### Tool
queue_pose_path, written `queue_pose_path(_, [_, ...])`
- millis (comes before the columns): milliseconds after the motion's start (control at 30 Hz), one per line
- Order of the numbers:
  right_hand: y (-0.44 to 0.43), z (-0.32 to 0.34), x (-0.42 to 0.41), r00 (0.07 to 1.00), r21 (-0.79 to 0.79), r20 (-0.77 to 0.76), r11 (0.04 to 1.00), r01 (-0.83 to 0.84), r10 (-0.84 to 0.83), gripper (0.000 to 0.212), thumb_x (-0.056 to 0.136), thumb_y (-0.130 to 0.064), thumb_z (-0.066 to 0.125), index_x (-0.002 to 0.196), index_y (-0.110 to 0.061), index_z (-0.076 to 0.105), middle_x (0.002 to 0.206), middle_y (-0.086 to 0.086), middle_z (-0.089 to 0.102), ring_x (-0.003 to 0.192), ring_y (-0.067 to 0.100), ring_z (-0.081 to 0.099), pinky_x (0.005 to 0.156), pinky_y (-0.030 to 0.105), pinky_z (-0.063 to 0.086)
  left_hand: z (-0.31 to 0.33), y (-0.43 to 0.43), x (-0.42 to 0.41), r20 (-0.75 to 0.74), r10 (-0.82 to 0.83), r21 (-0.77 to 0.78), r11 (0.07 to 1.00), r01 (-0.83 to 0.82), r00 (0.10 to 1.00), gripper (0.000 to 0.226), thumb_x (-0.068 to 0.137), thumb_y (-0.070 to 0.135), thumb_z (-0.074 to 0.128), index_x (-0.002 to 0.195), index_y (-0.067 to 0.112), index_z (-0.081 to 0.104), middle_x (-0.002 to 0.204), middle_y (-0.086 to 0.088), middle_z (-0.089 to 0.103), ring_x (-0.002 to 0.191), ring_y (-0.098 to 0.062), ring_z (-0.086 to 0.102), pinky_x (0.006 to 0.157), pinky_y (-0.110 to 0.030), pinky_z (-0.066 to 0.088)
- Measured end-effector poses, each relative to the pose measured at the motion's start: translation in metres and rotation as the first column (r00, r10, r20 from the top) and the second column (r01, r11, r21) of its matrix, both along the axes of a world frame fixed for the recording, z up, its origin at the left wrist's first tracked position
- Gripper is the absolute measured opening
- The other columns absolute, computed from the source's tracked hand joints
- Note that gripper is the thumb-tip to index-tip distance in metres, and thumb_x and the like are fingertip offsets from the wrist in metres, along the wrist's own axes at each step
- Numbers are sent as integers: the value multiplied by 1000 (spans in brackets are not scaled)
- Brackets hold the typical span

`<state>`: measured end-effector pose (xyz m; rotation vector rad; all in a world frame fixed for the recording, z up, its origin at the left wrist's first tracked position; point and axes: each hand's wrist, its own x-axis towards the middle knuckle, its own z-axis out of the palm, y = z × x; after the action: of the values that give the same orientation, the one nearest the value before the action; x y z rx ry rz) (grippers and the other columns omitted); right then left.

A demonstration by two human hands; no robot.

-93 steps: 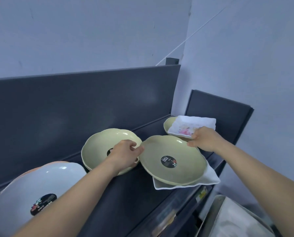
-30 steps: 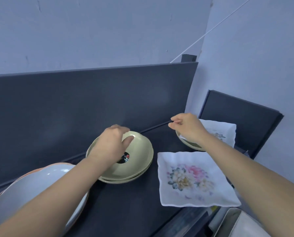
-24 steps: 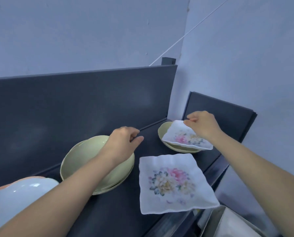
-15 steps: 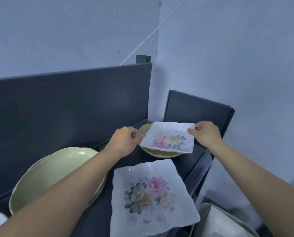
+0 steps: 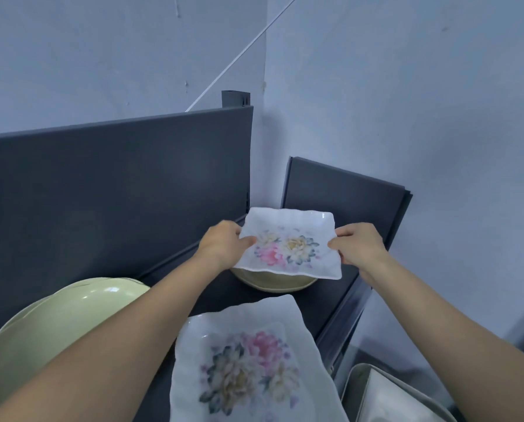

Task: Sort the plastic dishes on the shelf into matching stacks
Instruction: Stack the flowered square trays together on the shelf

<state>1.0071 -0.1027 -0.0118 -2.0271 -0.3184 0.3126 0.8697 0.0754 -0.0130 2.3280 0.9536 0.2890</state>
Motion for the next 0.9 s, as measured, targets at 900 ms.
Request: queue_pose_path(900, [-57, -15, -141, 946, -205, 111, 938, -279, 305, 17, 78, -4, 65, 90, -5, 76, 89, 13, 74, 84, 25, 68, 74, 38, 55, -1, -101, -200, -155, 31, 95, 995, -16, 987, 43, 83, 43, 67, 107, 8, 61, 106, -9, 67, 97, -29, 61, 70, -29, 41])
